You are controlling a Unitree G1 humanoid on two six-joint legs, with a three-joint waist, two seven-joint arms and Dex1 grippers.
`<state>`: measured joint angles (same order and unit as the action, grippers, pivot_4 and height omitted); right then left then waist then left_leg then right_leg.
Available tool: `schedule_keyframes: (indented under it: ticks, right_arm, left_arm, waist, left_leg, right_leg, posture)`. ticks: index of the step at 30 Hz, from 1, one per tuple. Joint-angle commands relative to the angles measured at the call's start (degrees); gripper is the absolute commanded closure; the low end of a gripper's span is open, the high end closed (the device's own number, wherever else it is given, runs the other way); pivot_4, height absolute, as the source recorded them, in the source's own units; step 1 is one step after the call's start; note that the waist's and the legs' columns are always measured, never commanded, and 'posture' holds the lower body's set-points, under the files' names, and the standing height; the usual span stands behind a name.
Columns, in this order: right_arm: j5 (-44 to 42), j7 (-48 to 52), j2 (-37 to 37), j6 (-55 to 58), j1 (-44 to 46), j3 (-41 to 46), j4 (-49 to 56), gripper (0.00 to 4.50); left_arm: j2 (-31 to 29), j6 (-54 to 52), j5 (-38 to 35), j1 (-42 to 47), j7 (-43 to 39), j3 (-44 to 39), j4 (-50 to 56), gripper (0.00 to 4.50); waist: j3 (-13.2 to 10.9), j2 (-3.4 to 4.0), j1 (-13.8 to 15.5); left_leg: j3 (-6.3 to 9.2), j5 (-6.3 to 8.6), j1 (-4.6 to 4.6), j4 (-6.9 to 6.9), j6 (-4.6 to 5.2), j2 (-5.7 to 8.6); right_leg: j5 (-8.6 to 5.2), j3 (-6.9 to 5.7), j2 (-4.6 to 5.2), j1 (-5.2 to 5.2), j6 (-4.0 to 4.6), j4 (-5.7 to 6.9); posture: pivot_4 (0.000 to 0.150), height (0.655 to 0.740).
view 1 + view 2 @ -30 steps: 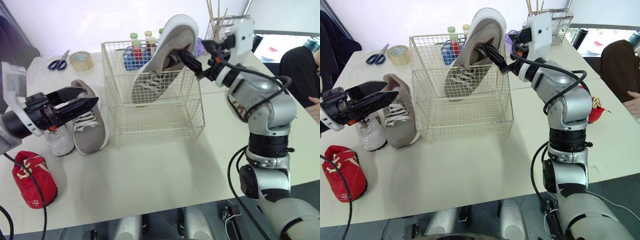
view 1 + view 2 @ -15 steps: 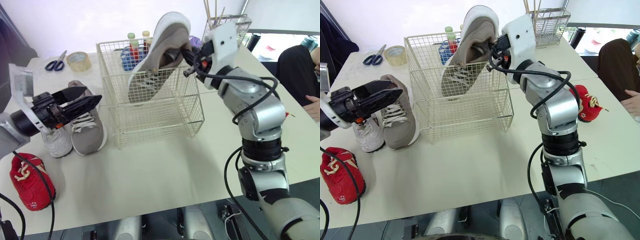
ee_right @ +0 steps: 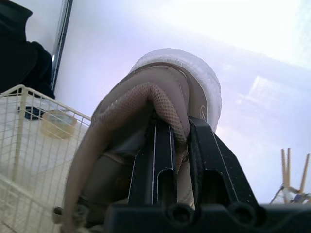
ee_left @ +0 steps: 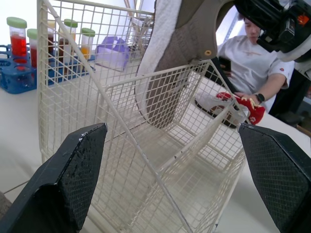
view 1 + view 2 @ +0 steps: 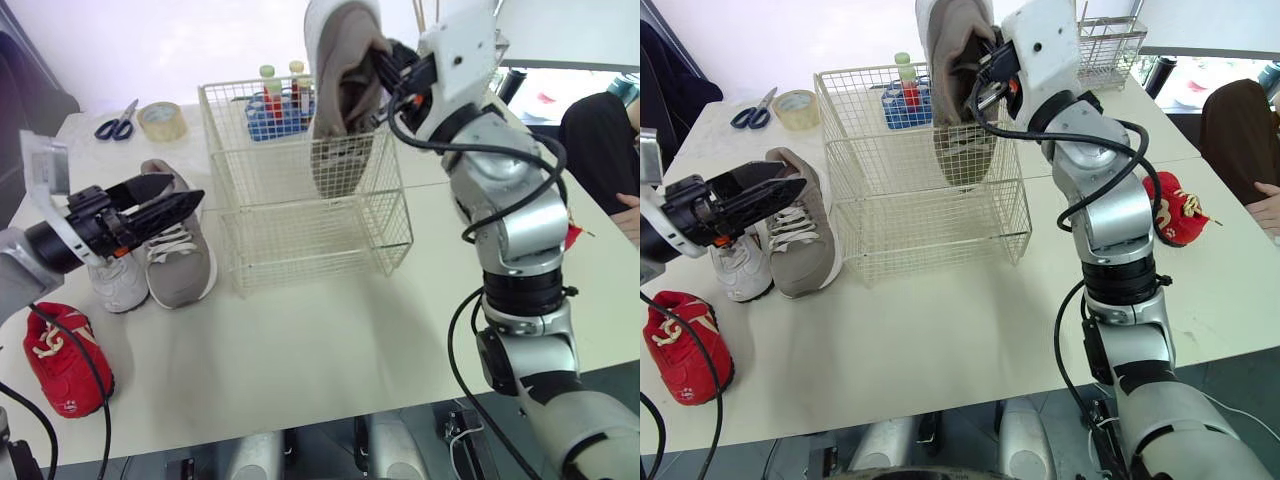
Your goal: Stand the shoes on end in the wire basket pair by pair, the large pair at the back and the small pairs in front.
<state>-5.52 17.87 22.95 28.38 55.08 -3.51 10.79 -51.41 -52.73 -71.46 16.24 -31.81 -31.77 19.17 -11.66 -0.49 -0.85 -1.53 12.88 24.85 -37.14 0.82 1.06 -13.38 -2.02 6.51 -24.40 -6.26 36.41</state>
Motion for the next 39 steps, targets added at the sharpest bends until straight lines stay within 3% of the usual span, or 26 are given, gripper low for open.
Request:
schedule_keyframes:
  ticks: [1,14,17,24,34,39]
  right_arm:
    - [0.63,1.51,0.16,-2.64,2.44,0.03,2.87,4.17]
    - [1.44,1.9,0.19,7.35,-3.78,-0.89,5.95,4.17]
    - [1.78,2.28,0.98,7.9,-4.19,-0.6,6.2,3.32]
    - [1.83,1.9,-0.09,4.66,-2.57,1.06,5.06,0.01]
    - [3.48,-0.73,-2.21,8.86,-2.52,0.5,2.59,0.01]
    - [4.16,-1.22,-1.82,10.05,-2.61,0.38,2.05,2.34]
  left_arm:
    - [0.05,1.13,0.4,1.06,-0.02,0.04,0.56,0.0]
    - [-0.34,0.89,1.27,0.73,-0.25,-0.07,1.06,0.0]
    - [-0.32,0.91,1.4,0.91,-0.33,0.03,0.86,0.0]
    - [0.13,1.18,2.05,1.77,-0.33,0.88,0.18,0.0]
    - [0.88,1.46,3.2,1.69,0.03,1.3,0.52,0.0]
    - [1.26,1.34,3.31,1.39,0.35,0.8,1.0,0.0]
  waist:
    - [0.0,0.0,-0.07]
    - [0.02,-0.02,-0.04]
    - [0.02,-0.02,-0.12]
    - [0.02,-0.02,-0.06]
    - [0.02,-0.03,0.01]
    - [0.02,-0.02,-0.03]
  left_leg:
    - [0.0,0.0,0.0,0.0,0.0,0.0]
    - [0.02,0.0,-0.01,-0.03,0.0,-0.02]
    - [0.02,0.0,-0.01,-0.02,0.0,-0.02]
    - [0.02,0.0,-0.01,-0.01,0.0,-0.01]
    - [0.02,0.0,-0.01,-0.03,0.0,-0.01]
    - [0.03,0.0,-0.01,0.0,0.0,-0.01]
  right_leg:
    - [0.0,0.0,0.0,0.0,0.0,0.0]
    - [0.0,0.0,-0.01,0.03,0.0,0.01]
    - [0.0,0.0,-0.01,0.03,0.0,0.01]
    - [0.0,0.0,-0.01,0.03,0.0,0.01]
    - [0.0,0.0,-0.01,0.03,0.0,0.01]
    - [0.0,-0.01,-0.01,0.03,0.0,0.0]
  posture:
    - [0.15,0.74]
    - [0.15,0.74]
    - [0.15,0.74]
    - [0.15,0.74]
    - [0.15,0.74]
    - [0.15,0.74]
